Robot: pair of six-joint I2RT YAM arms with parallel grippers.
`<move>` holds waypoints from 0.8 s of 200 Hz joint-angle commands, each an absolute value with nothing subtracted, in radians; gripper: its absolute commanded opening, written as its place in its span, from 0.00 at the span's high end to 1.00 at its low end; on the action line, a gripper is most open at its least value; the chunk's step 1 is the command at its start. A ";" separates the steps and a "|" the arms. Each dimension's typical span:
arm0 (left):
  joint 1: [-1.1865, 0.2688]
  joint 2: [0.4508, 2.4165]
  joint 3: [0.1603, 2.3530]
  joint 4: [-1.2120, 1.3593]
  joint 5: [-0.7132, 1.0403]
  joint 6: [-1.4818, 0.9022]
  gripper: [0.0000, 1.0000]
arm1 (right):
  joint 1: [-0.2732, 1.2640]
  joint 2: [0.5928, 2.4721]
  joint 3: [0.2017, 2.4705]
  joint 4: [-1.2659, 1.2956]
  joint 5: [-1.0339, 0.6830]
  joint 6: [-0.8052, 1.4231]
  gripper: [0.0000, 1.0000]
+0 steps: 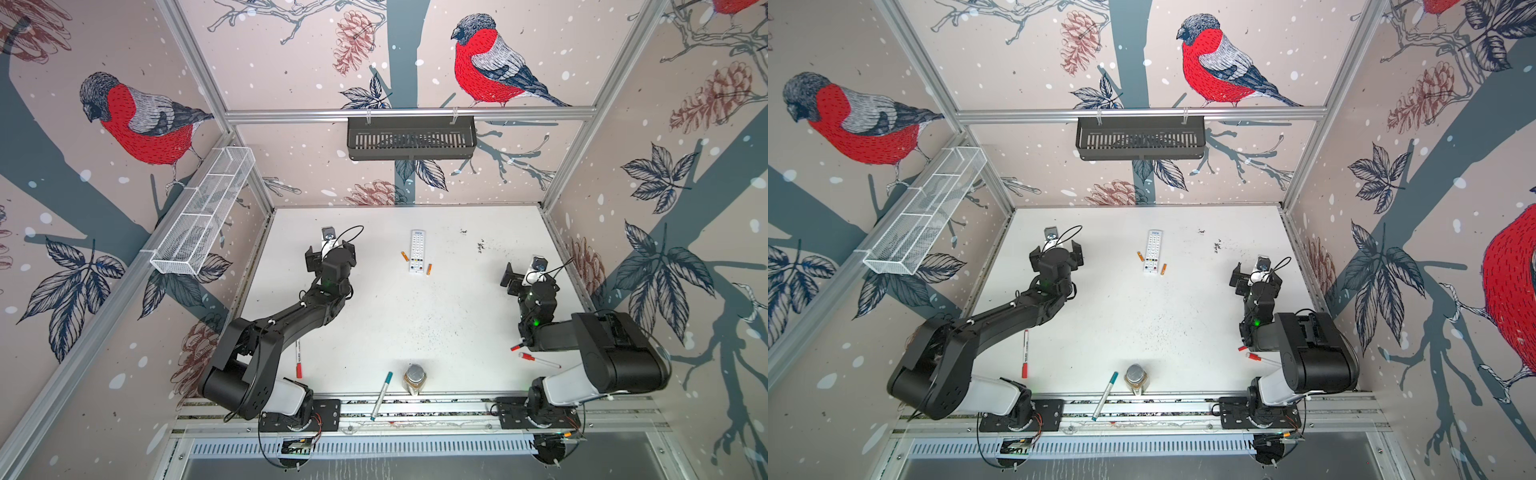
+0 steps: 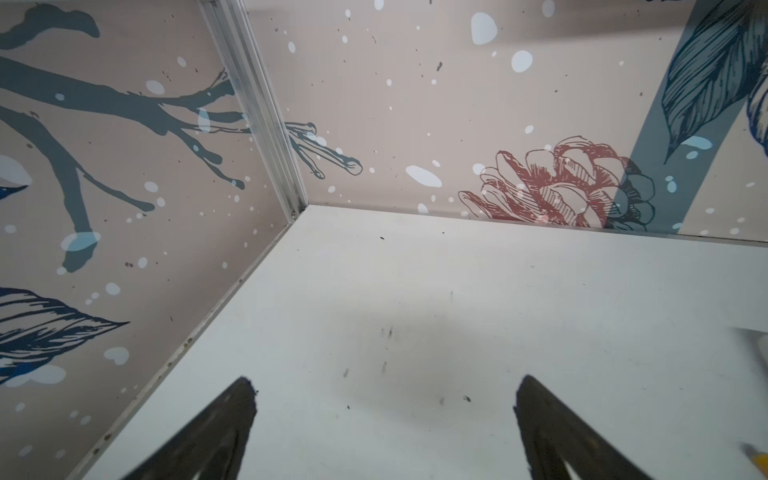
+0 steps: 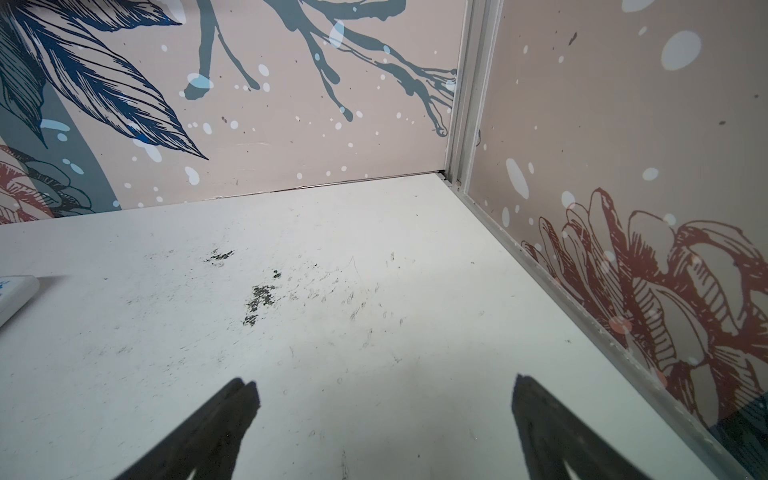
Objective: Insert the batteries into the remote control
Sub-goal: 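Raise the left arm toward the remote while the right arm reaches toward it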
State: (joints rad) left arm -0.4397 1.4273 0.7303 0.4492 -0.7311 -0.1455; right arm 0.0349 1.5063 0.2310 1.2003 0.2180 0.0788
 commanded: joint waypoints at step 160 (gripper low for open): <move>-0.560 1.087 0.941 -0.520 -0.179 -0.228 0.03 | 0.406 1.588 0.889 0.205 0.300 0.213 0.01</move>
State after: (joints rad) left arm -0.5591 1.1301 0.9840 -0.4835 -0.2703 -0.2874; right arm 0.3420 1.4902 0.7296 0.5266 0.2737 0.0837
